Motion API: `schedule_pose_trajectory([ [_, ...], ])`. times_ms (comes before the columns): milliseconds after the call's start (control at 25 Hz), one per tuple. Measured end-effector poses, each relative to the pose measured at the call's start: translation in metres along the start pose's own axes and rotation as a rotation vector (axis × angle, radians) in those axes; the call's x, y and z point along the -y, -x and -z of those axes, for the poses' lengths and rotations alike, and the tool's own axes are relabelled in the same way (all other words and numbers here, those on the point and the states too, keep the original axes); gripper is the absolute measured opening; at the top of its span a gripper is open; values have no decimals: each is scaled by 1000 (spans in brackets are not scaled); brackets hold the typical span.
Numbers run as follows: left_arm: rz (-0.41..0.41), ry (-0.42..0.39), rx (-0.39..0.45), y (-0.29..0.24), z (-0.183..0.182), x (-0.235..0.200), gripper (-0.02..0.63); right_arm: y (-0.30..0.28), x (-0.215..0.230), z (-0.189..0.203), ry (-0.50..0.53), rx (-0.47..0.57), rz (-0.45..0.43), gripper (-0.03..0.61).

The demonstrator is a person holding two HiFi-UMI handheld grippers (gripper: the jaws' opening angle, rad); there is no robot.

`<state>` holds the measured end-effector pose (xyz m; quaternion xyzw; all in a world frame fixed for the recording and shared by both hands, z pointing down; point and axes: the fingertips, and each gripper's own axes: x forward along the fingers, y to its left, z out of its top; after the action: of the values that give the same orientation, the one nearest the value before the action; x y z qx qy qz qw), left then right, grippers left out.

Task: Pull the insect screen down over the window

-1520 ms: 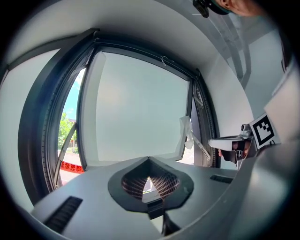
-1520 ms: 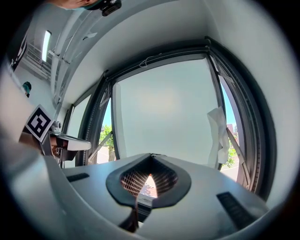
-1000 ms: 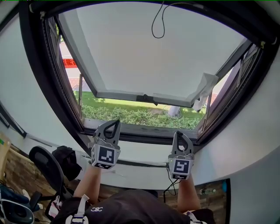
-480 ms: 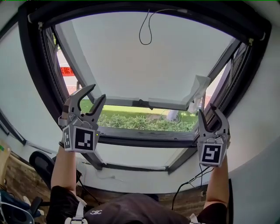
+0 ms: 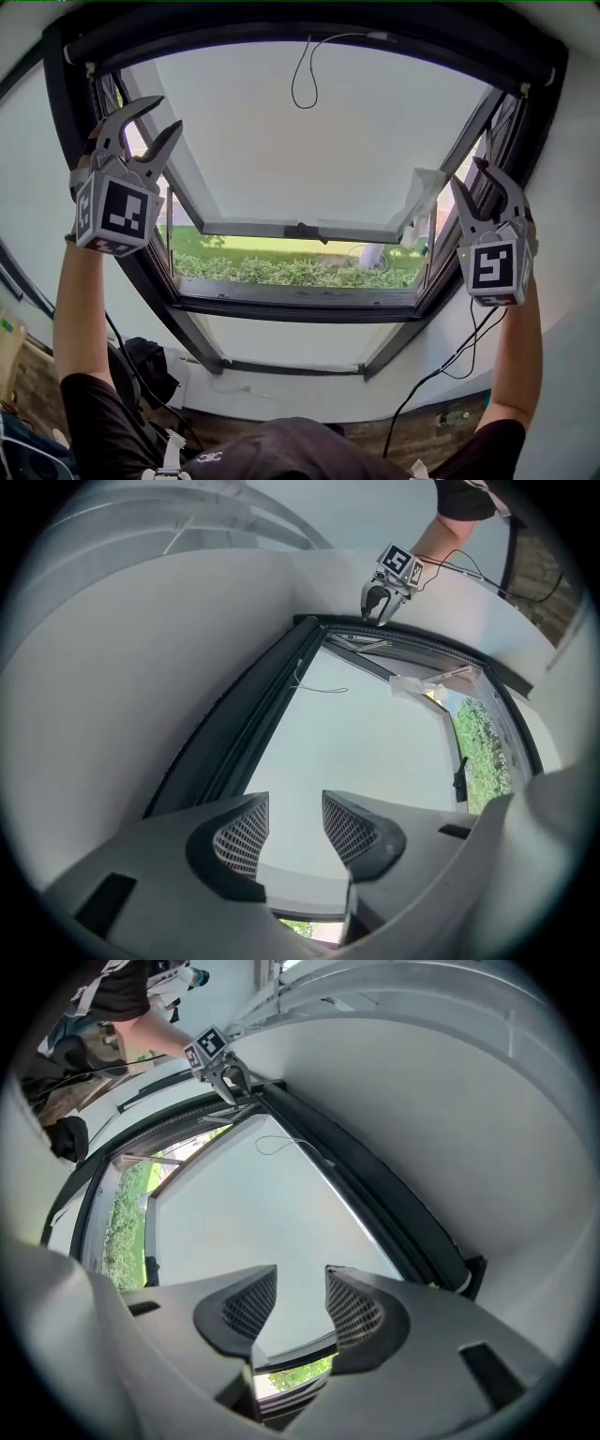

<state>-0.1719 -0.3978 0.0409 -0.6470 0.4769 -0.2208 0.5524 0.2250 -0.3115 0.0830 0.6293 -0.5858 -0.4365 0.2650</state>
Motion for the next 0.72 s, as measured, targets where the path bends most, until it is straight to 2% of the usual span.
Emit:
schedule_pose_trajectory([
  [320,31,-79,-43,-33,-6,-62,163,-35,72,-27,54,-17,40,157],
  [560,72,-93,-50,-53,-15,-76,161,-52,113,-42,104,-37,82,130],
  [640,66,-101,-54,-57,-15,-81,114,-58,119,-44,115,-45,85,130],
  [720,71,-96,-60,-61,-13,-84,114,-63,125,-45,123,-54,83,130],
])
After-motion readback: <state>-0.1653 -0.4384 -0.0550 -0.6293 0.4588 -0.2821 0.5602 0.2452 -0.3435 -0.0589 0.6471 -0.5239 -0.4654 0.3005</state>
